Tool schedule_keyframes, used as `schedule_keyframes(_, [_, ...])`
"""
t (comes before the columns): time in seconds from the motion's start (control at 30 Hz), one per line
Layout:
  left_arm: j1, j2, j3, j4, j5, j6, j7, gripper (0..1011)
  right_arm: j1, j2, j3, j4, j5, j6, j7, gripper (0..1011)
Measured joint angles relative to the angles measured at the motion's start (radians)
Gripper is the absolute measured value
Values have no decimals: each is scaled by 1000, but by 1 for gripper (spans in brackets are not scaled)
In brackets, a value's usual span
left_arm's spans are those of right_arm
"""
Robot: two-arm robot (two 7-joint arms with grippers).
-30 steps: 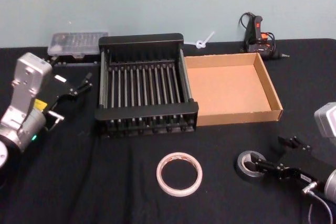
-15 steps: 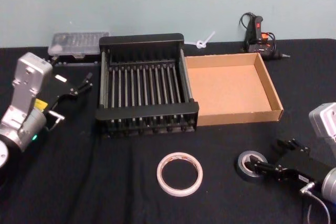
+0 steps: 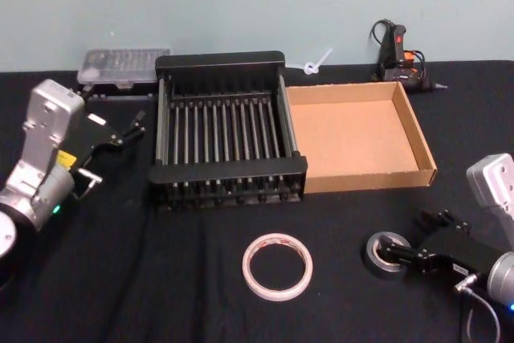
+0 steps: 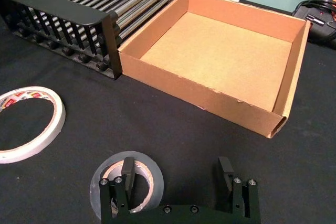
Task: Pick up the white tape and place it into the black box , Pick up the silver tape and place it into the brown box.
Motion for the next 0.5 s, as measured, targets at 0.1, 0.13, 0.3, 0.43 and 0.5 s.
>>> schedule_keyframes(0.1, [0,0,0,0,0,0,0,1001,5,-6,0,4,-8,5,5,1000])
schedule_keyframes(0.13, [0,0,0,0,0,0,0,1001,6,-8,0,5,-10,7,6,1000])
schedule_keyframes(0.3, [0,0,0,0,0,0,0,1002,9,-14,1,7,-22,16,14,1000])
schedule_keyframes(0.43, [0,0,0,0,0,0,0,1001,9,-18,4,7,-29,23,17,1000])
schedule_keyframes(0.5, [0,0,0,0,0,0,0,1001,9,-20,5,7,-34,25,17,1000])
